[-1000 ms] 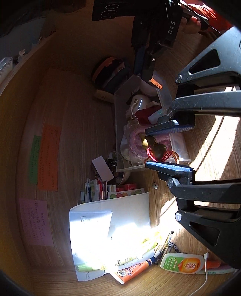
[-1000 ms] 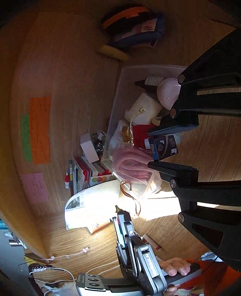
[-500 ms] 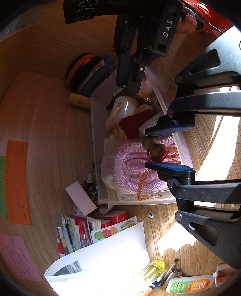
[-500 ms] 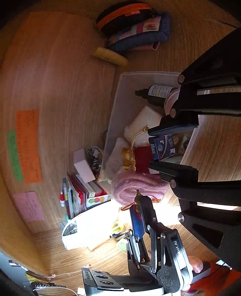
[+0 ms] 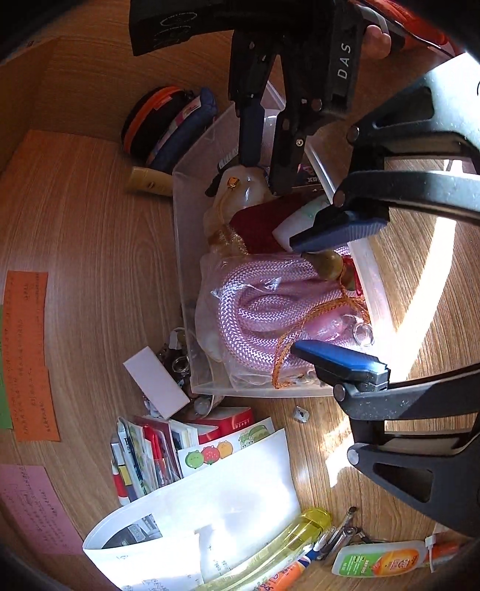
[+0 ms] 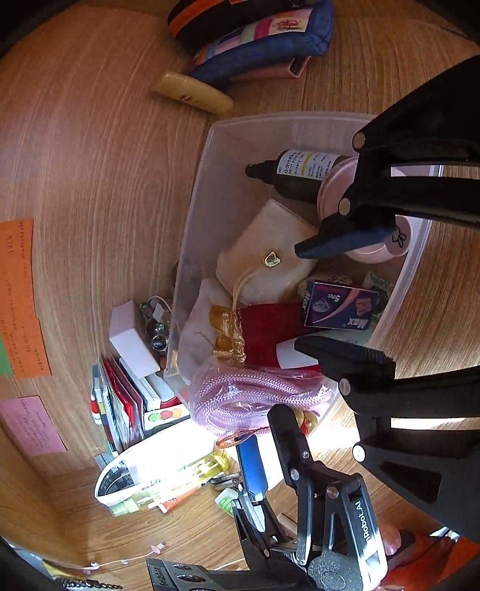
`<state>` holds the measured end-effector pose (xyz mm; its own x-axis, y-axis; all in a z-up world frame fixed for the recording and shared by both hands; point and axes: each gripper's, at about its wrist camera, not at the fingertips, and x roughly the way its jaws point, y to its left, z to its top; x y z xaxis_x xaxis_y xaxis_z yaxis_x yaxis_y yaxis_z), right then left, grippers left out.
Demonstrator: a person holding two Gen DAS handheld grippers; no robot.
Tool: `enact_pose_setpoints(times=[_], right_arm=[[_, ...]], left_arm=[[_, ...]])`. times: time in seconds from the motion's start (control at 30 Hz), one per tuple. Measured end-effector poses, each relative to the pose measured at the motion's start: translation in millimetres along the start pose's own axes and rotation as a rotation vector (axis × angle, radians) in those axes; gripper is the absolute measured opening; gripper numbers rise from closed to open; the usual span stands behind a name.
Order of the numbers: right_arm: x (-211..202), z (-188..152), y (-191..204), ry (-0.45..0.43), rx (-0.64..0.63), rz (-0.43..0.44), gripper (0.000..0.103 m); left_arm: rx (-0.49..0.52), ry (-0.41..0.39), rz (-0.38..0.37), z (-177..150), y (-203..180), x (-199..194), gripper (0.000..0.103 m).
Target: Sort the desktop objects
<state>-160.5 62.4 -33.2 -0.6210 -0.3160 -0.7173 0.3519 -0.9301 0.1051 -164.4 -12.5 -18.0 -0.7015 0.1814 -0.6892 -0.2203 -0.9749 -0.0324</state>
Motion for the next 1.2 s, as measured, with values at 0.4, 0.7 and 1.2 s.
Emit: enact_pose_setpoints(times=[0.4, 0.7, 1.2], right_arm=[[-11.2, 1.6, 1.6, -0.04, 0.007, -0.063, 0.081], [-21.8, 1.2, -4.1, -0.064, 0.035, -0.162, 0.082], [-51.8, -12.0, -3.5, -0.097, 0.043, -0.229, 0.087]], left_arm=[[0.01, -0.043, 0.053, 2.3, -3.0, -13.6, 0.075], [-0.033, -0.068, 0.131, -2.1, -3.7, -25.3, 0.092], [-0.051, -0.104, 0.246, -14.5, -21.2, -48.0, 0.097]])
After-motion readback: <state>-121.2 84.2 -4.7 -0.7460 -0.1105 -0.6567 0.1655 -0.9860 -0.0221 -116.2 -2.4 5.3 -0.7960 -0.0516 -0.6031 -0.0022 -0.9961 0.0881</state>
